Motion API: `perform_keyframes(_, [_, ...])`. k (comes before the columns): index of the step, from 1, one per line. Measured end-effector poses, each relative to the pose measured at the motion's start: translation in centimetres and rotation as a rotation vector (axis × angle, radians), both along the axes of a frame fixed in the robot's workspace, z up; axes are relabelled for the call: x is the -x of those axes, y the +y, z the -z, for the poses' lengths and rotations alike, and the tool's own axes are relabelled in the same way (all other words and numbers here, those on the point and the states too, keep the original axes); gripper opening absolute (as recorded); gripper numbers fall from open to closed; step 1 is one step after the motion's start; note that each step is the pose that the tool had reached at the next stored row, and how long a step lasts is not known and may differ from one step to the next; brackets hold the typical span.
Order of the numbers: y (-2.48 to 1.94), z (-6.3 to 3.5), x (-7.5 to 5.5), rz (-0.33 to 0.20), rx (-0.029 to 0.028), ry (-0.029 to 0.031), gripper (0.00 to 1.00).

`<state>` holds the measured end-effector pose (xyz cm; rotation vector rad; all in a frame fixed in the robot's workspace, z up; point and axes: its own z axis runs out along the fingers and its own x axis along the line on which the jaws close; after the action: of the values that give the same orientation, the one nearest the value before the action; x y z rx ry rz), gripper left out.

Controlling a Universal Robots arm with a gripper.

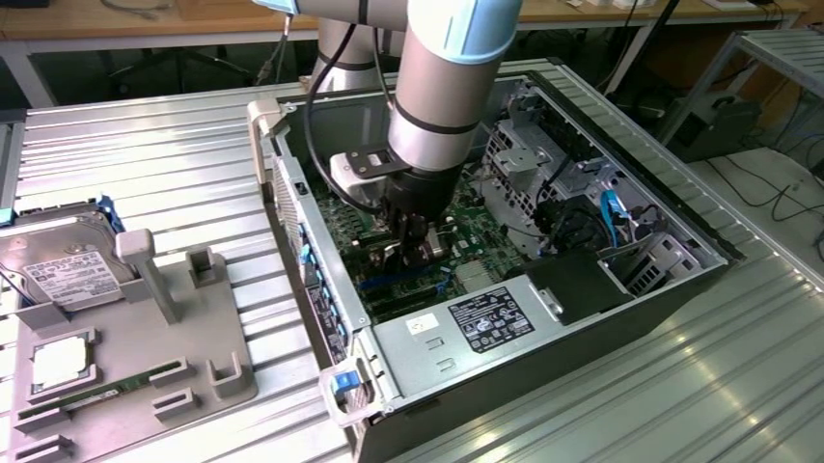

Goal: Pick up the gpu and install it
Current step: 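Insert the gpu into the slot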

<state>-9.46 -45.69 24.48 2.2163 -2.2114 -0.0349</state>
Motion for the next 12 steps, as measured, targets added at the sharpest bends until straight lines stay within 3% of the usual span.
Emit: perform_keyframes(12, [0.01,0.61,0.01,-0.005,0.0001,0.0000,0.28])
